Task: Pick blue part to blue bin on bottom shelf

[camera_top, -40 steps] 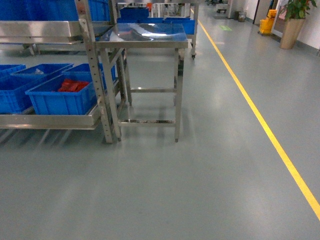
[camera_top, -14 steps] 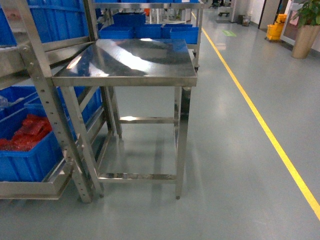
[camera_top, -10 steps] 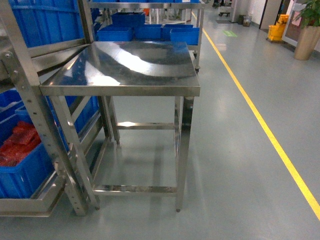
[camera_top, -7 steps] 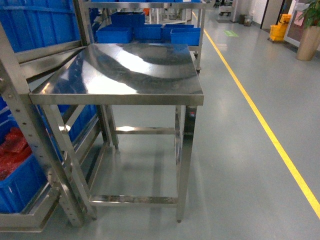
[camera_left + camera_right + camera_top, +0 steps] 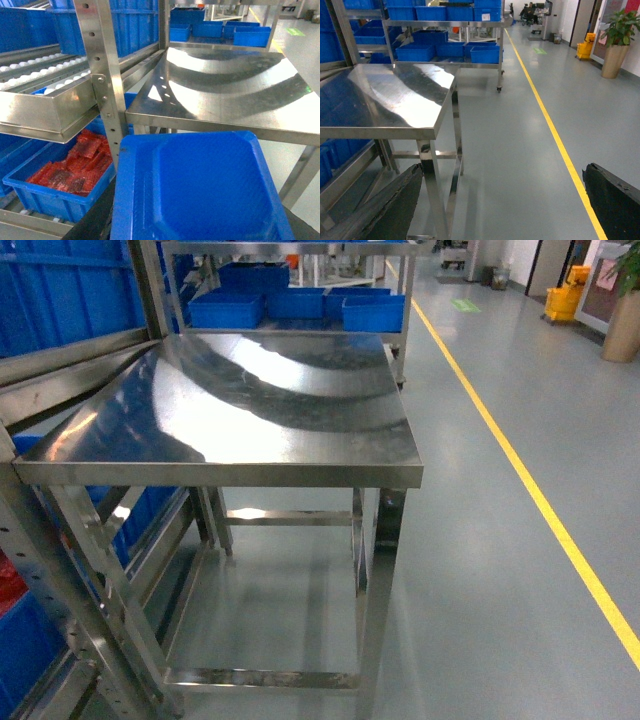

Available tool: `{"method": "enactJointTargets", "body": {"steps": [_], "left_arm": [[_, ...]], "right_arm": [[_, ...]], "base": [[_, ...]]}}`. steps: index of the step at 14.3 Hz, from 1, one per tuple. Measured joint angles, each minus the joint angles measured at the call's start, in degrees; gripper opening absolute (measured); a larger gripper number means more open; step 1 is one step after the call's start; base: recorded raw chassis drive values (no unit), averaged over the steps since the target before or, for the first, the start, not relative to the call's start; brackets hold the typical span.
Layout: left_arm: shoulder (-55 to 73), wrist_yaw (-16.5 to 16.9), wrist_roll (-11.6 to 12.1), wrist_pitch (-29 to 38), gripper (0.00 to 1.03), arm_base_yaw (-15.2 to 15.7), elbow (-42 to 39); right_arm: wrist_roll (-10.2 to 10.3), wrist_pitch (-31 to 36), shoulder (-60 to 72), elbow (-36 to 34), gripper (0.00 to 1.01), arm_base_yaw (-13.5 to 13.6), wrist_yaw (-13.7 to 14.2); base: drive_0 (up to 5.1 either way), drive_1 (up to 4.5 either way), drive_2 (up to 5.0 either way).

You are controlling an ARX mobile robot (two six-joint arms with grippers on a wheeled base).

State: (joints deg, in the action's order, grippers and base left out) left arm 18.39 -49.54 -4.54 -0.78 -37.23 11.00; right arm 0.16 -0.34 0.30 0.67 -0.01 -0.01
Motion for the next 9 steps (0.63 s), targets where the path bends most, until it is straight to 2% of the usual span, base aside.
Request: {"method": "enactJointTargets", "body": {"steps": [9], "left_arm": [[0.11, 0.02, 0.00, 0.04, 0.43, -0.04, 0.00]], "right_arm": [[-0.02, 0.11, 0.00, 0.00, 0.98, 0.00, 0.09]], "base": [[0.0, 0.00, 0.0]]}}
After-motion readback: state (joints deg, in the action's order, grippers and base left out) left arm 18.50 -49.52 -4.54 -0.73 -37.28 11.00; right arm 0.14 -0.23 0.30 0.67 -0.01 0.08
